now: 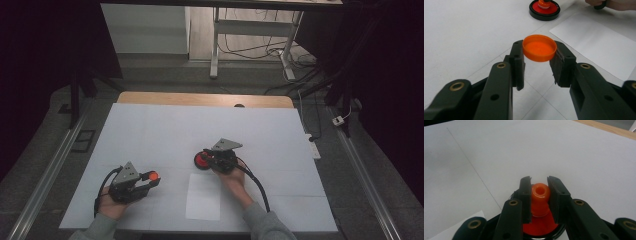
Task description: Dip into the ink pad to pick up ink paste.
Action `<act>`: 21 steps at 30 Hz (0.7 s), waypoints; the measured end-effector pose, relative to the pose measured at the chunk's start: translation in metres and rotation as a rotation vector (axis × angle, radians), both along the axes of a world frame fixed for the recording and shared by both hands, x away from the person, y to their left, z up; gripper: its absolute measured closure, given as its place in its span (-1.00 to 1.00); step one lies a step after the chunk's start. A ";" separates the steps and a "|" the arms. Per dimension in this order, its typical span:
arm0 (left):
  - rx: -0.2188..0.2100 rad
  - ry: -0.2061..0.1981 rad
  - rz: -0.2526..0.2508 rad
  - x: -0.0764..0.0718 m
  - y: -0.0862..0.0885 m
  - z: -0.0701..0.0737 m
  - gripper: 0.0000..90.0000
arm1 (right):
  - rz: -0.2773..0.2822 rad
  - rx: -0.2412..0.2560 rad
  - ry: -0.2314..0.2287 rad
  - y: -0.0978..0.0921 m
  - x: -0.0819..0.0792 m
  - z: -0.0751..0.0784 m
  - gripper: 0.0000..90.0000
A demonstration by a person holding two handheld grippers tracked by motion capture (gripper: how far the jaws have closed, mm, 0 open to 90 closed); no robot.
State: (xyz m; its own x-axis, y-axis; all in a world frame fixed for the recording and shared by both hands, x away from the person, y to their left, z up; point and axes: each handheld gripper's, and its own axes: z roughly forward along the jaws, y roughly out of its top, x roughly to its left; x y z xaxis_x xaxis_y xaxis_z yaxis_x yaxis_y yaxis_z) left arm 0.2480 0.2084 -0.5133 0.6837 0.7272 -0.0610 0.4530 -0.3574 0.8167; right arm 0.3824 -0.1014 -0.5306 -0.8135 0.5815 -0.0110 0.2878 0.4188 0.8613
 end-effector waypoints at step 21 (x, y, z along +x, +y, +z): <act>-0.004 -0.014 0.013 0.000 0.003 0.002 0.44 | 0.045 0.058 -0.055 0.000 -0.009 0.019 0.61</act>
